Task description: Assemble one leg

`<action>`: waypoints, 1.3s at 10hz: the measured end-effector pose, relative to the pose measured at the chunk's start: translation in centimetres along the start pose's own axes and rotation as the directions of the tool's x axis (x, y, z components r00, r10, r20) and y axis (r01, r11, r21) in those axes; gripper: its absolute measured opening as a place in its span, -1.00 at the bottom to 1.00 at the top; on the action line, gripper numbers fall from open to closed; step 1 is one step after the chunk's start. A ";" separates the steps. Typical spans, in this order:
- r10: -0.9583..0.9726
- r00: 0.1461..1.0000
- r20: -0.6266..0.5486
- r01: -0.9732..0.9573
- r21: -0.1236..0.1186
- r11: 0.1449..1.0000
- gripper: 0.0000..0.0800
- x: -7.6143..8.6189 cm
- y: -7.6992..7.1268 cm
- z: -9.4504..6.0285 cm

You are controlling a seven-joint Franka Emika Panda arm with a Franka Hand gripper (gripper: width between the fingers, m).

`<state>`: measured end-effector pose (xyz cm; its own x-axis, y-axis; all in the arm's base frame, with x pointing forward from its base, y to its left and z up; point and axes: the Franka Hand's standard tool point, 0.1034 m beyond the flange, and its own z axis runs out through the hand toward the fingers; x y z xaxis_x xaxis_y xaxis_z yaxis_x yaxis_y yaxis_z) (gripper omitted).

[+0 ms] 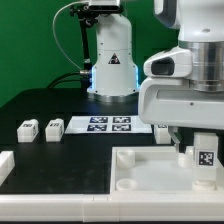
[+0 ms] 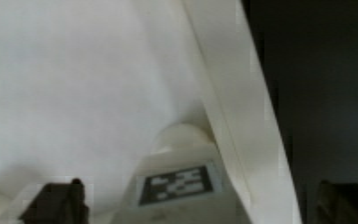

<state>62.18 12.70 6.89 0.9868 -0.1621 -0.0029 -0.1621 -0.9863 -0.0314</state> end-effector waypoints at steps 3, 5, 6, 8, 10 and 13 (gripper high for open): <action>0.124 0.992 0.006 -0.124 0.013 0.992 -0.03 -0.1 -0.2 0.0; 0.300 0.954 0.011 -0.300 0.013 0.954 -0.27 -0.1 -0.2 0.1; 0.360 0.933 0.012 -0.361 0.015 0.933 -0.27 0.0 -0.2 0.0; 0.611 0.789 0.067 -0.613 0.024 0.789 -0.27 1.1 0.2 -0.2; 0.840 0.525 0.137 -0.850 0.041 0.525 -0.27 1.5 0.4 -0.1; 0.980 0.082 0.180 -0.997 0.015 0.081 -0.27 1.8 -0.7 0.3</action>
Offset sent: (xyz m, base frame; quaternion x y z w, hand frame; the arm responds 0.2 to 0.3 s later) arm 0.0000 0.0000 0.0000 0.0000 0.0000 0.1790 0.9838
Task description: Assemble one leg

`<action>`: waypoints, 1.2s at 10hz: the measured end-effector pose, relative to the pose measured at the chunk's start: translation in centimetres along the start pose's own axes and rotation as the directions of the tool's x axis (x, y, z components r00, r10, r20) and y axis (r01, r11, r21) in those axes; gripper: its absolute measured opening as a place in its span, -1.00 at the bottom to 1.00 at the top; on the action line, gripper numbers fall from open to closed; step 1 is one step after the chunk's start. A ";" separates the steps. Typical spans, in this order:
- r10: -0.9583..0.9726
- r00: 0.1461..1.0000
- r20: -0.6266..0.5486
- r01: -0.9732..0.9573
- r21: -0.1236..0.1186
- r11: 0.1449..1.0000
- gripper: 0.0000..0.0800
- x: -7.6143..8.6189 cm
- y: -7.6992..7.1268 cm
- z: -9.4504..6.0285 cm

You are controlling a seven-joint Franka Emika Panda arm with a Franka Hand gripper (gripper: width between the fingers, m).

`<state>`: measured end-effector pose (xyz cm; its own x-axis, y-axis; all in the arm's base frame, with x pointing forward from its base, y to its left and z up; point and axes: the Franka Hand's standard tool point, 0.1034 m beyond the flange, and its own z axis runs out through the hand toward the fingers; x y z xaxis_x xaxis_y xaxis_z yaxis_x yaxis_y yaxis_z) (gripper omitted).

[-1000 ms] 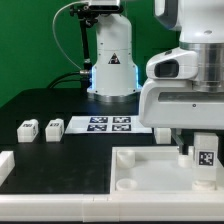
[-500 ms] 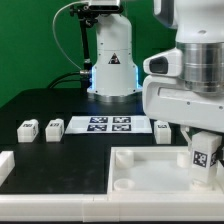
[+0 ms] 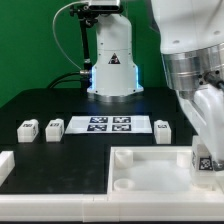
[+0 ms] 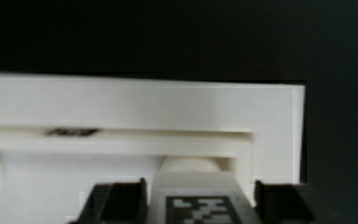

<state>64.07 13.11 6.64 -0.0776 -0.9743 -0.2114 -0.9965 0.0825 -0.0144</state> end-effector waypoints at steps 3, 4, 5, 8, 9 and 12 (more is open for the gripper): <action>-0.025 1.000 0.000 0.025 -0.001 1.000 -0.06 0.0 -0.1 0.0; -0.024 1.000 0.000 0.024 -0.001 1.000 0.28 0.0 -0.1 0.0; -0.145 0.989 -0.002 0.145 -0.007 0.989 0.28 0.1 0.1 -0.1; -0.592 0.806 -0.025 0.591 -0.033 0.806 0.61 0.7 0.5 -0.3; -0.699 0.715 -0.021 0.698 -0.038 0.715 0.62 0.8 0.5 -0.3; -0.904 0.428 -0.025 0.900 -0.079 0.428 0.62 0.7 0.6 -0.5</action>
Offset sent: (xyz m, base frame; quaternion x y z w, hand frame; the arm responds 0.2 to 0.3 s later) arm 0.0000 0.0000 0.0000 0.0000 0.0000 0.0000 1.0000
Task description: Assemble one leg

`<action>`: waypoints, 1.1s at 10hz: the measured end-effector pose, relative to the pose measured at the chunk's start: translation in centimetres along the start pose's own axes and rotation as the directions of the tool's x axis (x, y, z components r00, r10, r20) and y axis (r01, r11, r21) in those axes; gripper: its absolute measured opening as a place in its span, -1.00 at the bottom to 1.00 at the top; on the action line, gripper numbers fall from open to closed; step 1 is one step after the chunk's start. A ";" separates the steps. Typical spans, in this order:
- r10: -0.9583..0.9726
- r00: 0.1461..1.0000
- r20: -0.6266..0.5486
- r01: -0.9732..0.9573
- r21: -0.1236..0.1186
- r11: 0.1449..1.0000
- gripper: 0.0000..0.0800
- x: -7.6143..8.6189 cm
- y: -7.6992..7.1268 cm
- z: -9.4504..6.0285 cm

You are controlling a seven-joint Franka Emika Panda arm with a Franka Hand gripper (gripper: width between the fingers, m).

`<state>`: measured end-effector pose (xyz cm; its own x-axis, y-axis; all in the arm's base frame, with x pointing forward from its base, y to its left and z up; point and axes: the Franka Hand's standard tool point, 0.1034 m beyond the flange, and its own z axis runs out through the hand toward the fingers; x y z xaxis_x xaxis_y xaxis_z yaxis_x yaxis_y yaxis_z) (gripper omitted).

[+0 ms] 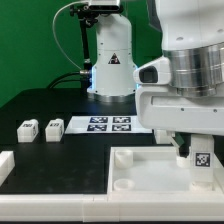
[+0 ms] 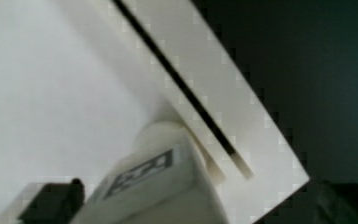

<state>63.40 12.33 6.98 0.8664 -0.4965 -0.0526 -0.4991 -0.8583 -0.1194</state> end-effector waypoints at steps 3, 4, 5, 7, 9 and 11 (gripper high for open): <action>-0.363 0.931 -0.041 0.360 -0.069 0.931 0.62 0.0 0.1 -1.4; -0.363 0.931 -0.041 0.360 -0.069 0.931 0.30 0.0 0.1 -1.4; -0.318 0.947 -0.044 0.315 -0.067 0.947 -0.04 0.0 0.1 -1.3; -0.081 0.995 -0.054 0.078 -0.053 0.996 -0.26 -0.1 0.2 -1.2; 0.166 0.986 -0.032 -0.167 -0.024 0.986 -0.26 1.0 0.5 -1.0; 0.448 0.894 0.020 -0.447 -0.016 0.894 -0.26 1.7 0.9 -1.1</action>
Offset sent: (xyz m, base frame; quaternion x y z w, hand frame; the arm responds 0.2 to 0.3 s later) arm 0.0000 0.0000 0.0000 0.0000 0.0000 0.0000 1.0000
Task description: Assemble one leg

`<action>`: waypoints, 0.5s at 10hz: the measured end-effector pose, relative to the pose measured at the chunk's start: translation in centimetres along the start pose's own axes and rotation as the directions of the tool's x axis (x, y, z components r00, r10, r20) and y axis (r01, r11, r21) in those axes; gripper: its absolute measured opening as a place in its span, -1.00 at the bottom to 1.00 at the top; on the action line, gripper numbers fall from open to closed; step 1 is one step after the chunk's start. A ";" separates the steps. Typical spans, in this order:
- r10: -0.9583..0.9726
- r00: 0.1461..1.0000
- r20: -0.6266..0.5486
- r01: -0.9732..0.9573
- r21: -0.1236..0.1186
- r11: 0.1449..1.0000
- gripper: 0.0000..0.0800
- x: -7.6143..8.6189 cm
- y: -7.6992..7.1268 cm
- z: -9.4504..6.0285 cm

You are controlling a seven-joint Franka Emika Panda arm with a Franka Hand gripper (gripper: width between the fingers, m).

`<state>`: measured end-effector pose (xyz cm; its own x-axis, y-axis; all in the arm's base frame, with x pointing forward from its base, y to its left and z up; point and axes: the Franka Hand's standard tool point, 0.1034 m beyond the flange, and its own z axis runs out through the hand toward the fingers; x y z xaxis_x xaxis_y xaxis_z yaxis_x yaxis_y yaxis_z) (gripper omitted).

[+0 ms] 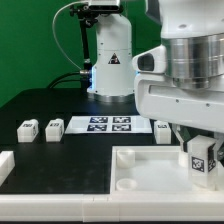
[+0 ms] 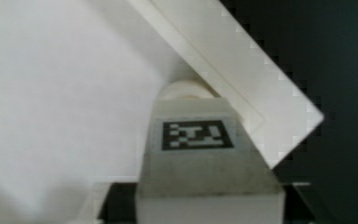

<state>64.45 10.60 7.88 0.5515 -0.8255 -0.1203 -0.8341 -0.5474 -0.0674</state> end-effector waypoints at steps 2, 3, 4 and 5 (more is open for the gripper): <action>0.400 0.916 0.032 -0.400 -0.002 0.916 -0.26 -0.5 -0.1 0.2; 0.511 0.859 0.031 -0.511 -0.006 0.859 -0.26 -1.0 -0.3 0.3; 0.590 0.807 0.027 -0.591 0.002 0.807 -0.26 -1.7 -0.8 0.4; 0.713 0.701 0.005 -0.713 0.009 0.701 -0.26 -2.2 -1.1 0.4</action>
Offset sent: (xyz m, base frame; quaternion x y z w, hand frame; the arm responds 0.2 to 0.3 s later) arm -0.0047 0.0244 -0.0131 0.0136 0.0120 0.2673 0.9634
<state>64.21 13.07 7.83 -0.2079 -0.9685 -0.1371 -0.9782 0.2058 0.0291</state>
